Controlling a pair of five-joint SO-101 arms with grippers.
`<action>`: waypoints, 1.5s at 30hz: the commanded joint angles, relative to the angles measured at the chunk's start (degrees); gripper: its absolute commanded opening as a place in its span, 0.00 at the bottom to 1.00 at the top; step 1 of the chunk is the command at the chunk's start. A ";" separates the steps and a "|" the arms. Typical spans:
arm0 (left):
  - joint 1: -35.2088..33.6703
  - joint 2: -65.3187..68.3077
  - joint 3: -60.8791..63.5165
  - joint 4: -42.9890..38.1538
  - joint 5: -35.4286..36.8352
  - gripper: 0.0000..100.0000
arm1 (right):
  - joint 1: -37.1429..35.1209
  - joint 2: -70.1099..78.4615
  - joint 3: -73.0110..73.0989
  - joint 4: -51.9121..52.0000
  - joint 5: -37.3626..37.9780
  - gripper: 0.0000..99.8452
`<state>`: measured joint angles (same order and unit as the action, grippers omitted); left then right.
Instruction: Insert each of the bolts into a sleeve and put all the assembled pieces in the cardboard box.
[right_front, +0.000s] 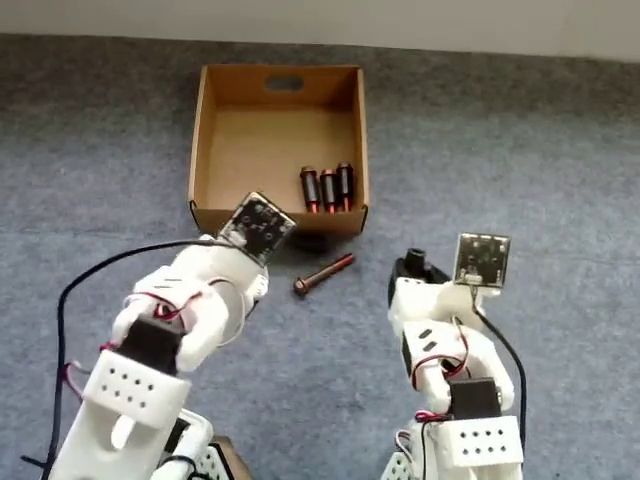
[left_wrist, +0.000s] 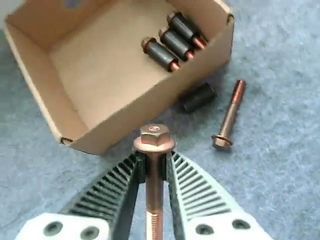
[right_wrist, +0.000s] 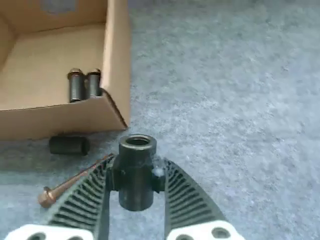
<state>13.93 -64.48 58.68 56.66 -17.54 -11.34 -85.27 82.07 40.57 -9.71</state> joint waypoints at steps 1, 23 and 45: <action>-0.75 -5.49 -2.95 -0.79 2.29 0.01 | -5.32 -0.75 -5.67 -2.07 -0.26 0.01; -0.40 -11.03 -3.12 -35.69 18.90 0.01 | -19.30 -0.48 6.46 -33.98 13.27 0.01; 15.87 -8.92 -0.92 -45.45 24.35 0.01 | -19.21 -0.66 6.81 -33.80 13.27 0.01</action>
<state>29.05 -74.33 58.68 16.13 7.16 -30.42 -85.27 89.36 7.96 3.12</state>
